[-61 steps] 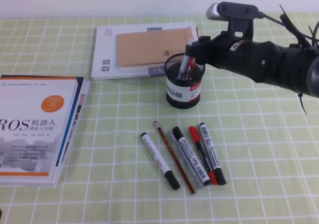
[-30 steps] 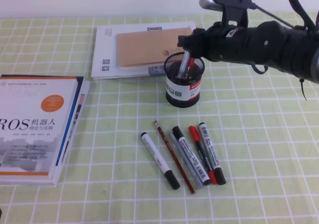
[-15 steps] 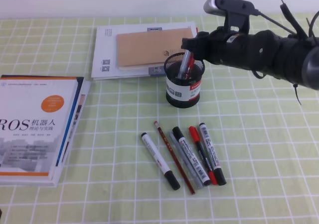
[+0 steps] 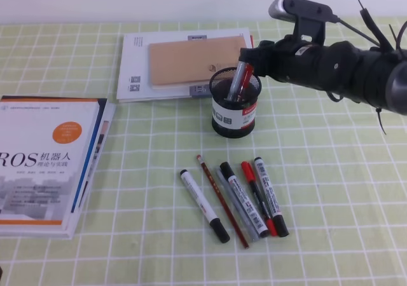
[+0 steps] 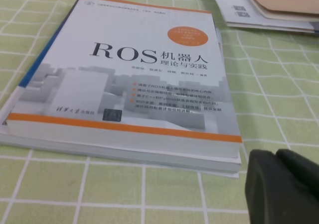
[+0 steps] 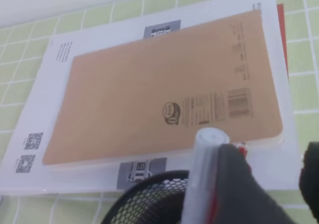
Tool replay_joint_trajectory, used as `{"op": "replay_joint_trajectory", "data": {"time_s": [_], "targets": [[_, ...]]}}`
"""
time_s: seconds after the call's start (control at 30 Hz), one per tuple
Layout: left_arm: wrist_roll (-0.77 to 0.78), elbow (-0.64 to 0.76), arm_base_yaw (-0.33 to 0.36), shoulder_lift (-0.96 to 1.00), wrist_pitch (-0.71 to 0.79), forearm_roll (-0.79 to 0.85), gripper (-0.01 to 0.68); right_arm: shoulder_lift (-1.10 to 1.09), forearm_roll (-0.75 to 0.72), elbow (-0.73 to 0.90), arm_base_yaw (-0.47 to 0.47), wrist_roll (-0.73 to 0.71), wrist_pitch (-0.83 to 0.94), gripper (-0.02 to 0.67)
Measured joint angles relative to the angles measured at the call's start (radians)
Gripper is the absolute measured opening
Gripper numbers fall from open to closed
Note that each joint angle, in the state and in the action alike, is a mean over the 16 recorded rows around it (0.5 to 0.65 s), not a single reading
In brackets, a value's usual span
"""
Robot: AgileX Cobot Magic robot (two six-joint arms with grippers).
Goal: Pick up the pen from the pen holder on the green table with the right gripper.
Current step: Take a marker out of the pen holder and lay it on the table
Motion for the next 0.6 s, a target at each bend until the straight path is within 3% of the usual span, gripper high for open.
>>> {"op": "replay_joint_trajectory", "data": {"time_s": [0.6], "targets": [[0.0,0.0,0.0,0.0,0.0,0.0,-0.008,0.016,0.02,0.0,0.0,0.0,-0.029,0.24]]}}
